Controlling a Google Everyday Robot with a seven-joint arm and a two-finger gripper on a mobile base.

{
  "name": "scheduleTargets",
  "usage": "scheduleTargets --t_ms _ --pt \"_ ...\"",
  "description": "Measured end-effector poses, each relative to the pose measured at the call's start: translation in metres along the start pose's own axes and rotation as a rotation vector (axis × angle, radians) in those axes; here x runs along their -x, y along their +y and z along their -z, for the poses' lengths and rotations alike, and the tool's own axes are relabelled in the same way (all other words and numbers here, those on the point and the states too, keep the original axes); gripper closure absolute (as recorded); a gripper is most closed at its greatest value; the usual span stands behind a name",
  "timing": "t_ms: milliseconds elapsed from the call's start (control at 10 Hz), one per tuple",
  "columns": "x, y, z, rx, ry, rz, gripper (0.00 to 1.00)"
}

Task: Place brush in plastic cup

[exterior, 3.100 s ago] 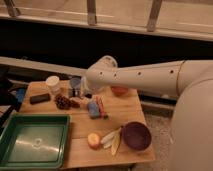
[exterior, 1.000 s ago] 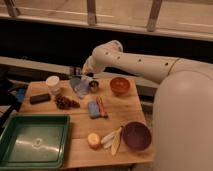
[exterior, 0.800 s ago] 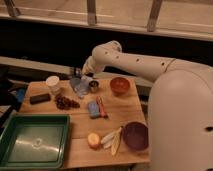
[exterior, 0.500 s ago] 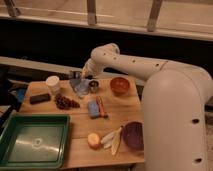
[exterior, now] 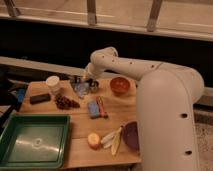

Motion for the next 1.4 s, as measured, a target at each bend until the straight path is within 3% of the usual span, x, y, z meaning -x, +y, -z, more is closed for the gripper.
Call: scheduleTargets --t_ms 400,700,1100,1200,1400 --pt "-0.006 0.001 -0.006 -0.010 0.016 0.003 1.00" --pt "-0.012 0.004 -0.009 -0.015 0.030 0.005 0.77" --pt "-0.022 0.007 -0.017 -0.012 0.061 0.006 0.34" --pt "-0.022 0.008 -0.019 -0.010 0.065 0.010 0.27" --pt "-0.024 0.011 -0.020 -0.007 0.071 0.016 0.26"
